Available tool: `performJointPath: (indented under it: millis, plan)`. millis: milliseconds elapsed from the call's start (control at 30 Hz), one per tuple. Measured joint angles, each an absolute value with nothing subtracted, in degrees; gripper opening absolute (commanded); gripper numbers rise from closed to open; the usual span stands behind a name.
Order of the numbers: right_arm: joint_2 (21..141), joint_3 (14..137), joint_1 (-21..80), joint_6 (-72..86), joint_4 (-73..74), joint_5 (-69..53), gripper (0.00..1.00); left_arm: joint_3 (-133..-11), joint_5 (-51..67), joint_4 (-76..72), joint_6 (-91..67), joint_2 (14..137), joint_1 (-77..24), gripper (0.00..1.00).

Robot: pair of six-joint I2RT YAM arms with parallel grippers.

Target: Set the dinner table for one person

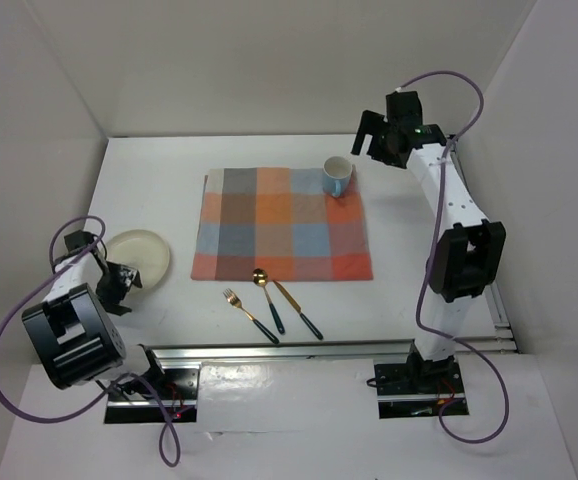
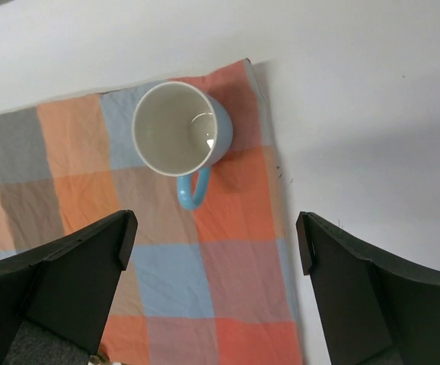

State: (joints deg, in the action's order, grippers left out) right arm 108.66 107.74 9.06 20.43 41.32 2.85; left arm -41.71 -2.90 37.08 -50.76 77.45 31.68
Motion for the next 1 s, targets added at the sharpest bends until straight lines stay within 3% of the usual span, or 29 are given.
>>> performJointPath:
  millis: [133,167,233,633,833,1000]
  plan:
    - [104.2,105.2,8.9,20.5,40.8,2.9,1.00,-41.5,-1.5,33.7,-52.0,80.5,31.8,0.36]
    - [103.4,104.7,8.8,20.5,40.7,2.8,1.00,-41.5,-1.2,33.2,-52.4,80.8,31.8,0.17]
    - [102.4,103.7,8.6,20.5,40.5,2.9,1.00,-42.3,1.0,32.1,-53.3,80.7,32.1,0.00]
    - [93.7,84.3,6.0,21.5,38.3,0.2,1.00,-56.5,9.3,35.4,-48.1,74.2,26.9,0.00]
    - [90.1,78.6,6.0,22.1,38.4,-1.1,1.00,-67.2,10.3,34.0,-47.1,77.3,11.4,0.00]
    - [84.5,75.5,6.0,22.3,37.9,-1.1,1.00,-79.1,11.0,33.4,-45.0,93.0,-2.9,0.00]
